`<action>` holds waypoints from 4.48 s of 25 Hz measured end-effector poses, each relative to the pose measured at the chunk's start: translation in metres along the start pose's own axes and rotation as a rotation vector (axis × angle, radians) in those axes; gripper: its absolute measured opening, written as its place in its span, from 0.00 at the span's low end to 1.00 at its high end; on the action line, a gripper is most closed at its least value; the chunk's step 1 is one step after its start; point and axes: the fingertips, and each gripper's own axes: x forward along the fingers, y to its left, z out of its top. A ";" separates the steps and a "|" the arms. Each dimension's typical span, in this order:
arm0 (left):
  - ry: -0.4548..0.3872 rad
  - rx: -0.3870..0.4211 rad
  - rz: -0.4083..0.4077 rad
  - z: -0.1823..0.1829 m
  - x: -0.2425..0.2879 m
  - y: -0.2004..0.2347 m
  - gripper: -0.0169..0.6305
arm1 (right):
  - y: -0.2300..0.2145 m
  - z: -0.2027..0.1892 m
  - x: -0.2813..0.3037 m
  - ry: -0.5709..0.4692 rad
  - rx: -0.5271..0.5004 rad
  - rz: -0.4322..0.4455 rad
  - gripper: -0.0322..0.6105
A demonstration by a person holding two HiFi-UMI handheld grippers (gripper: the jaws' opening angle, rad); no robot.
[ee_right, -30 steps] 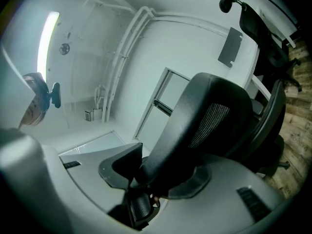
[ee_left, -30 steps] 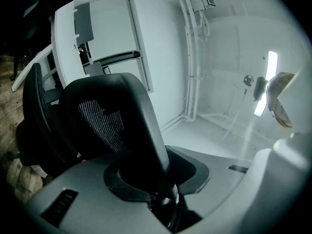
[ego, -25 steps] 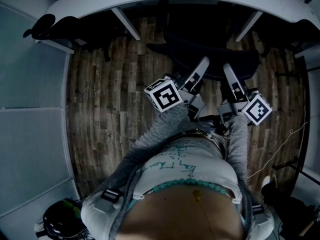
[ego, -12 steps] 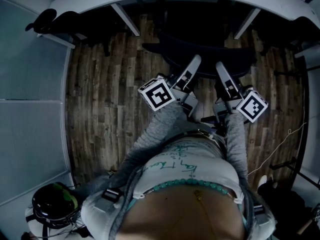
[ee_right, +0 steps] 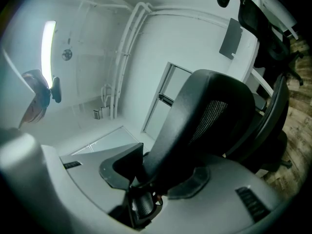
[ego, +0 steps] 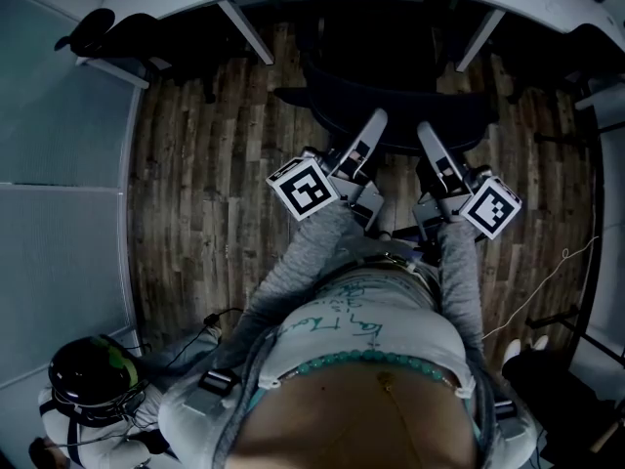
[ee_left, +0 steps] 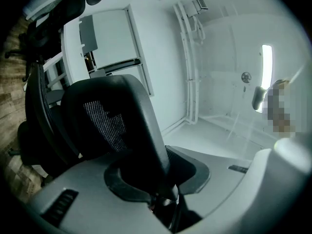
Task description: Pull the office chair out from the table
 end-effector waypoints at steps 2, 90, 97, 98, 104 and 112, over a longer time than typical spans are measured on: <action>-0.002 -0.005 0.002 0.000 -0.001 0.000 0.20 | 0.000 -0.001 0.000 0.002 0.004 0.001 0.29; 0.020 -0.129 0.094 0.073 0.007 -0.107 0.21 | 0.117 0.057 0.021 0.061 0.145 -0.085 0.28; 0.058 -0.118 0.059 0.071 0.010 -0.107 0.27 | 0.115 0.061 0.020 0.042 0.114 -0.074 0.32; 0.061 -0.114 0.056 0.072 0.010 -0.107 0.27 | 0.114 0.062 0.020 0.039 0.098 -0.082 0.34; 0.076 -0.073 0.061 0.077 0.012 -0.105 0.30 | 0.112 0.066 0.016 0.026 0.043 -0.122 0.37; 0.094 -0.044 0.062 0.078 0.002 -0.106 0.30 | 0.112 0.064 0.004 0.041 0.015 -0.152 0.38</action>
